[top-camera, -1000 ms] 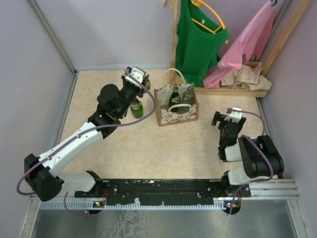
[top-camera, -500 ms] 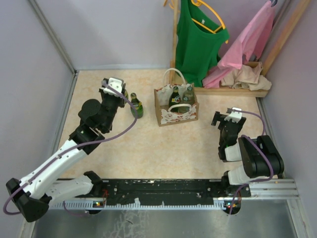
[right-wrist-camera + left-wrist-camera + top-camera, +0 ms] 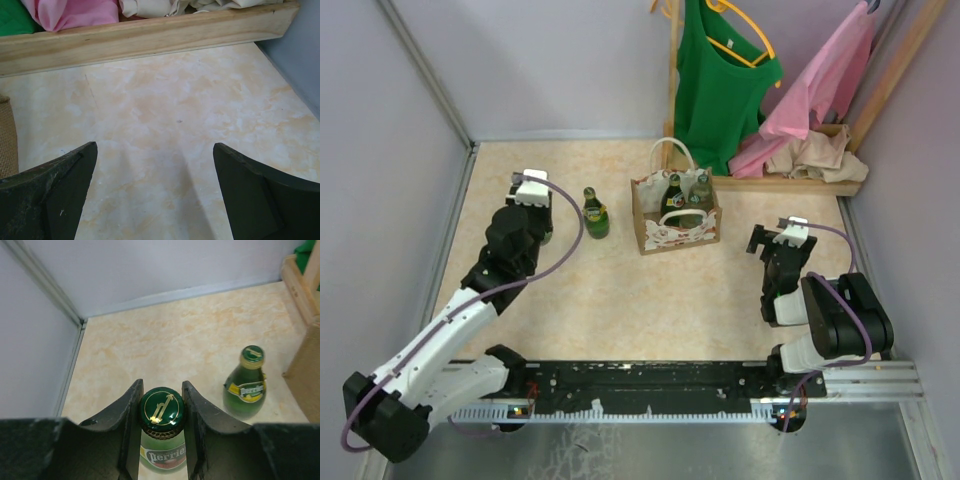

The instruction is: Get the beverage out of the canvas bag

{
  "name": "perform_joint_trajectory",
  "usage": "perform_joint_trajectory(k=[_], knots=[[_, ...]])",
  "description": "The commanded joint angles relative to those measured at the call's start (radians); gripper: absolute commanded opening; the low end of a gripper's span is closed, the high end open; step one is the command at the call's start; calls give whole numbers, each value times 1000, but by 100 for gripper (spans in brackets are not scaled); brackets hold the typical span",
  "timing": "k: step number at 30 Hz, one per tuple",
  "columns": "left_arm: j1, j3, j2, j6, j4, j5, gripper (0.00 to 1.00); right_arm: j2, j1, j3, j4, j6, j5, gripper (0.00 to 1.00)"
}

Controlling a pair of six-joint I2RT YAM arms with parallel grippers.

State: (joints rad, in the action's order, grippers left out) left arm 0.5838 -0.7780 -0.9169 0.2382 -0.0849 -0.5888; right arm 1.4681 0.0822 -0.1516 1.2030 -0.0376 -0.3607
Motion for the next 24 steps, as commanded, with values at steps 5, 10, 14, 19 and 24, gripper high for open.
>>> perform_joint_trajectory(k=[5, 10, 14, 19, 24], knots=[[-226, 44, -15, -159, -163, 232, 0, -17, -1, -20, 44, -2, -4, 99], [-306, 73, -89, -196, -232, 332, 0, -17, -1, -20, 44, -2, -4, 99], [-357, 97, -149, -216, -310, 397, 0, -16, -1, -19, 44, -2, -5, 99], [-392, 128, -209, -220, -431, 457, 0, -17, -1, -20, 44, -3, -3, 99], [-420, 170, -257, -235, -572, 502, 0, -17, -2, -20, 45, -2, -4, 99]])
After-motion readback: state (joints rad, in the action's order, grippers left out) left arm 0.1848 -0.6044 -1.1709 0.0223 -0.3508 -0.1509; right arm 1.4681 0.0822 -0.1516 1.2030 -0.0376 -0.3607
